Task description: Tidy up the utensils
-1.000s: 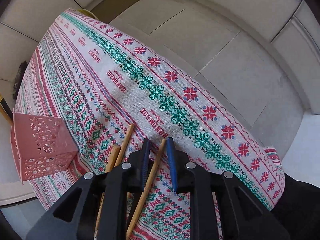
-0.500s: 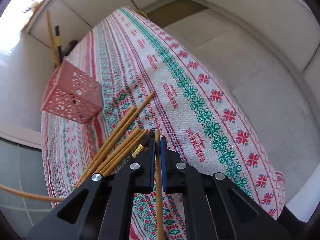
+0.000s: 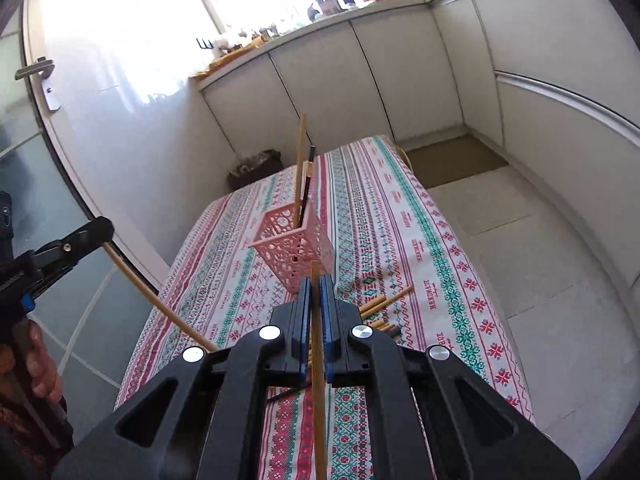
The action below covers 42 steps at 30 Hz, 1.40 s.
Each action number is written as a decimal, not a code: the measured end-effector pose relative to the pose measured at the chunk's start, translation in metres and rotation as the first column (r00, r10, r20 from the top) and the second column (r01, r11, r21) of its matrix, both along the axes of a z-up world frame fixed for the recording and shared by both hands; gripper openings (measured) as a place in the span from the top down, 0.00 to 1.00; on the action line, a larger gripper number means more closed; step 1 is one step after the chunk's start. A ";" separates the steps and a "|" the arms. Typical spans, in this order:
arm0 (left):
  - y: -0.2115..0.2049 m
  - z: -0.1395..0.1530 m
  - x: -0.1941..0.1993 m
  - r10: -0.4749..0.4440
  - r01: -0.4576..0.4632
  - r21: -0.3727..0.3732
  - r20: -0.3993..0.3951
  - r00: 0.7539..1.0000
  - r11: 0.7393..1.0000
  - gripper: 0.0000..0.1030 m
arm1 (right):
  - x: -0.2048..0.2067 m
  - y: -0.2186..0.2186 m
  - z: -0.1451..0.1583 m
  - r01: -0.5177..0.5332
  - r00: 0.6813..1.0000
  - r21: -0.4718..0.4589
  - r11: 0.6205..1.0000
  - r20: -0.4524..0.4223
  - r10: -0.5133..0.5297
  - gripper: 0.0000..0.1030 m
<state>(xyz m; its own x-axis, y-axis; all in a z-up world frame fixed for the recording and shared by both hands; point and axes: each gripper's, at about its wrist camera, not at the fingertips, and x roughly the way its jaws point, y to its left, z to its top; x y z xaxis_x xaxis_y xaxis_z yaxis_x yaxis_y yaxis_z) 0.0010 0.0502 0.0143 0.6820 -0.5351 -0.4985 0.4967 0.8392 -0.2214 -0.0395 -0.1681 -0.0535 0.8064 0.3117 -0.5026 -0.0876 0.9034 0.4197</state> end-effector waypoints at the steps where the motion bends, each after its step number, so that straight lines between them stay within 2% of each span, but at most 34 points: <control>1: 0.000 0.000 0.000 -0.001 0.001 0.001 0.000 1.000 1.000 0.95 | -0.005 -0.001 0.004 -0.003 1.000 0.014 1.000 0.011 0.003 0.95; 14: -0.004 0.015 -0.001 0.038 -0.037 -0.027 0.039 0.998 0.999 0.95 | -0.039 -0.020 0.046 0.013 0.994 0.076 0.997 0.108 -0.021 0.95; 17: -0.006 0.026 0.001 0.058 -0.055 -0.049 0.057 0.997 0.997 0.95 | -0.038 -0.025 0.056 0.016 0.991 0.086 0.996 0.131 -0.027 0.95; 25: -0.018 0.052 0.008 0.065 -0.061 -0.038 0.099 0.993 0.997 0.95 | -0.028 -0.036 0.077 0.009 0.985 0.103 0.995 0.171 -0.026 0.95; 27: -0.015 0.050 0.012 0.083 -0.081 -0.035 0.074 0.994 0.996 0.95 | -0.026 -0.037 0.082 0.000 0.983 0.097 0.995 0.182 -0.018 0.95; 29: -0.008 0.038 0.029 0.137 -0.138 -0.017 -0.030 0.990 0.990 0.94 | -0.024 -0.037 0.085 -0.010 0.982 0.101 0.995 0.188 -0.009 0.95; 30: 0.000 0.025 0.042 0.167 -0.169 -0.002 -0.121 0.978 0.986 0.80 | -0.022 -0.038 0.086 -0.015 0.982 0.105 0.994 0.191 -0.006 0.95; 31: 0.008 0.006 0.056 0.200 -0.197 0.035 -0.229 0.953 0.980 0.47 | -0.021 -0.039 0.086 -0.020 0.981 0.108 0.994 0.195 -0.001 0.95; 32: 0.015 -0.013 0.070 0.249 -0.237 0.079 -0.320 0.914 0.968 0.33 | -0.020 -0.039 0.085 -0.025 0.980 0.110 0.994 0.198 0.003 0.95; 33: 0.025 -0.034 0.081 0.306 -0.280 0.122 -0.384 0.871 0.952 0.29 | -0.019 -0.040 0.083 -0.029 0.980 0.113 0.993 0.198 0.007 0.95; 35: 0.043 -0.073 0.101 0.395 -0.330 0.217 -0.475 0.787 0.919 0.29 | -0.016 -0.042 0.076 -0.038 0.982 0.123 0.992 0.187 0.014 0.95; 38: 0.075 -0.137 0.125 0.495 -0.405 0.295 -0.629 0.600 0.865 0.29 | -0.010 -0.046 0.064 -0.041 0.987 0.140 0.989 0.162 0.018 0.95; 39: 0.086 -0.153 0.130 0.508 -0.426 0.300 -0.664 0.549 0.853 0.29 | -0.008 -0.048 0.061 -0.043 0.987 0.146 0.988 0.157 0.020 0.95; 40: 0.093 -0.167 0.132 0.523 -0.450 0.308 -0.687 0.504 0.838 0.30 | -0.006 -0.050 0.060 -0.044 0.988 0.150 0.988 0.153 0.021 0.95; 41: 0.098 -0.177 0.134 0.548 -0.475 0.325 -0.692 0.470 0.817 0.31 | -0.004 -0.052 0.058 -0.045 0.989 0.155 0.987 0.149 0.022 0.95; 42: 0.100 -0.182 0.136 0.576 -0.495 0.346 -0.680 0.453 0.797 0.31 | -0.003 -0.053 0.056 -0.046 0.989 0.158 0.986 0.146 0.023 0.95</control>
<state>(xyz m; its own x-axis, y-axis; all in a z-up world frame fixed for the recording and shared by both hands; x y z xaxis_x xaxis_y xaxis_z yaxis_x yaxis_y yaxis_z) 0.1367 0.1501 -0.1674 0.2040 -0.1237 -0.9711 -0.3542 0.9155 -0.1910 -0.0426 -0.2208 0.0025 0.8535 0.4080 -0.3240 -0.1873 0.8206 0.5399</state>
